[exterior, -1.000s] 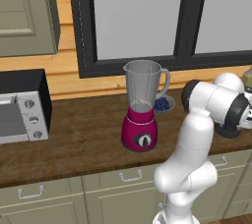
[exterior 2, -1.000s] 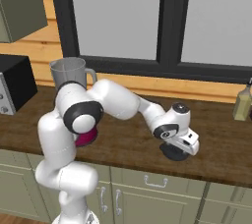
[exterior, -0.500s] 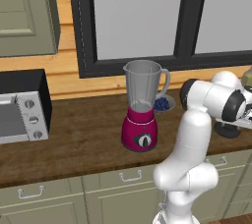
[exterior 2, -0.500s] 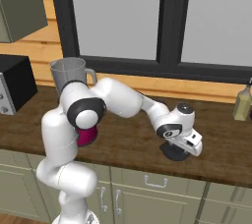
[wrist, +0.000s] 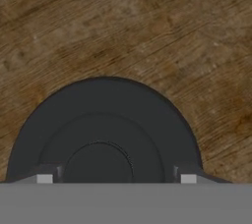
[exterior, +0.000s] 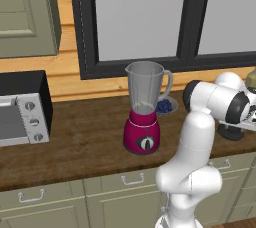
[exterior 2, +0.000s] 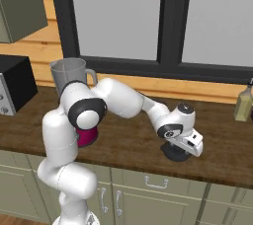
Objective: Close the lid blender by securely placing the lid on top.
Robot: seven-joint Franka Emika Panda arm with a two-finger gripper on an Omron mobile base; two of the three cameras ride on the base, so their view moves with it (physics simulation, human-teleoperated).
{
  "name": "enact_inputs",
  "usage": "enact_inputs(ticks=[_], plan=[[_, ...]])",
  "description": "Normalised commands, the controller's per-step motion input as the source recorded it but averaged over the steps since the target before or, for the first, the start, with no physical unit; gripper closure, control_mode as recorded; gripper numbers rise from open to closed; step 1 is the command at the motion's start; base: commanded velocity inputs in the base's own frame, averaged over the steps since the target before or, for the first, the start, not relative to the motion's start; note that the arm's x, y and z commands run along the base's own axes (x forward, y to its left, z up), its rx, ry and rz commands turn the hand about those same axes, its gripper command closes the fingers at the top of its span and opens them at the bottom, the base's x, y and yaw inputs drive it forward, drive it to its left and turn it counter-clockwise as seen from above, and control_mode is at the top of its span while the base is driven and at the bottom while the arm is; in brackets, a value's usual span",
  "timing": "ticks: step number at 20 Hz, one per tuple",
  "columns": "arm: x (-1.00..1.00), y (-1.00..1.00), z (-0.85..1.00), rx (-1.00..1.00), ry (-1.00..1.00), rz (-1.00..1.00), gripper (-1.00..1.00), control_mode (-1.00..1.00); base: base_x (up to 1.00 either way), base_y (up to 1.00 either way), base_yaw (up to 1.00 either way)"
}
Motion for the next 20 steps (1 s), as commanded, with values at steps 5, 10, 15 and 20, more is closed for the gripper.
enact_inputs(ticks=[5, 10, 15, 20], plan=[[0.00, 0.25, -0.34, 0.00, 0.00, 0.00, 1.00, -1.00, 0.00, 0.00, 0.00], [0.00, 0.27, -0.33, 0.00, 0.00, 0.00, 1.00, -1.00, 0.00, 0.00, 0.00], [0.00, 0.40, -0.35, 0.00, 0.00, 0.00, 1.00, -1.00, 0.00, 0.00, 0.00], [0.00, 0.45, -0.34, 0.00, 0.00, 0.00, 1.00, -1.00, 0.00, 0.00, 0.00]])
